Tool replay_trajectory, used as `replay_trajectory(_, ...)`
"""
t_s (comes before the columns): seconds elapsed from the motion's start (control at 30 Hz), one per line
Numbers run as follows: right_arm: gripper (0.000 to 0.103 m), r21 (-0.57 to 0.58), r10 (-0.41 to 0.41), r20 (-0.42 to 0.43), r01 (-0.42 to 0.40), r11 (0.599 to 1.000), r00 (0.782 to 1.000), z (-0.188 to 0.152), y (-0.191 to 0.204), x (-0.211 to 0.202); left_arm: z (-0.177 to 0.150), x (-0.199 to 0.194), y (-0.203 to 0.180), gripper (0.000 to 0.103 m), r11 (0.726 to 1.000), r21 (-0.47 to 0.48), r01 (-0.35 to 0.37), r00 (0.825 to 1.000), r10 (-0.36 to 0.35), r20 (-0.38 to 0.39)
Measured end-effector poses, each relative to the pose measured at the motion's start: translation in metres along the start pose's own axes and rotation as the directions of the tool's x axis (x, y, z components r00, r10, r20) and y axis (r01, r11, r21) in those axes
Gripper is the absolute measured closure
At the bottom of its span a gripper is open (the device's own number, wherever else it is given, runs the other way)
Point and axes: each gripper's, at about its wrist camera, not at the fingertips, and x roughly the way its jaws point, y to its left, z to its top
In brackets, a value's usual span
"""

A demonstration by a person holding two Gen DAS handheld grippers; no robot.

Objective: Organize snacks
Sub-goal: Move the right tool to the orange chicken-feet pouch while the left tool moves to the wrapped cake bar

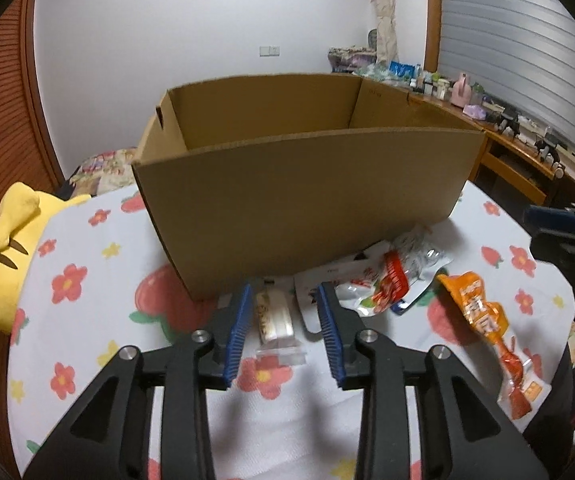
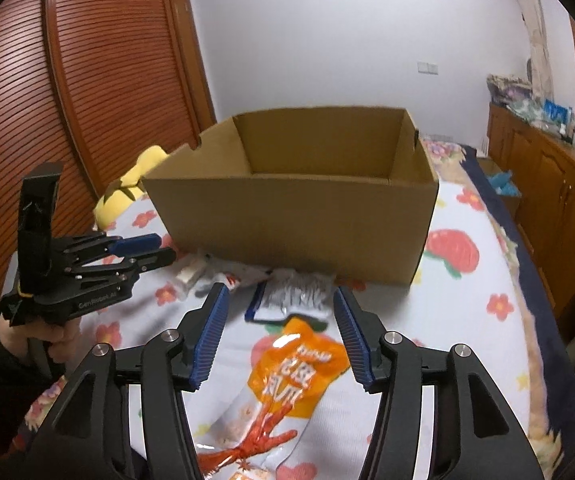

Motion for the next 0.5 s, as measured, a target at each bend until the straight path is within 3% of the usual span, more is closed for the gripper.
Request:
replay_trajectory(0.17,0.044,0.021,0.002,-0.041,-0.002,1.000,0.999,-0.016,-0.002,0.010,-0.005,0.018,0.002,0.060,1.000,-0.014,-0.010,0.999,0.009,-0.041)
replay_trajectory(0.5,0.038,0.037,0.009,-0.097,-0.005,0.999,0.995,-0.042,-0.001,0.023,-0.010,0.038,0.005,0.059,0.999,-0.037,-0.014,0.996,0.010,-0.093)
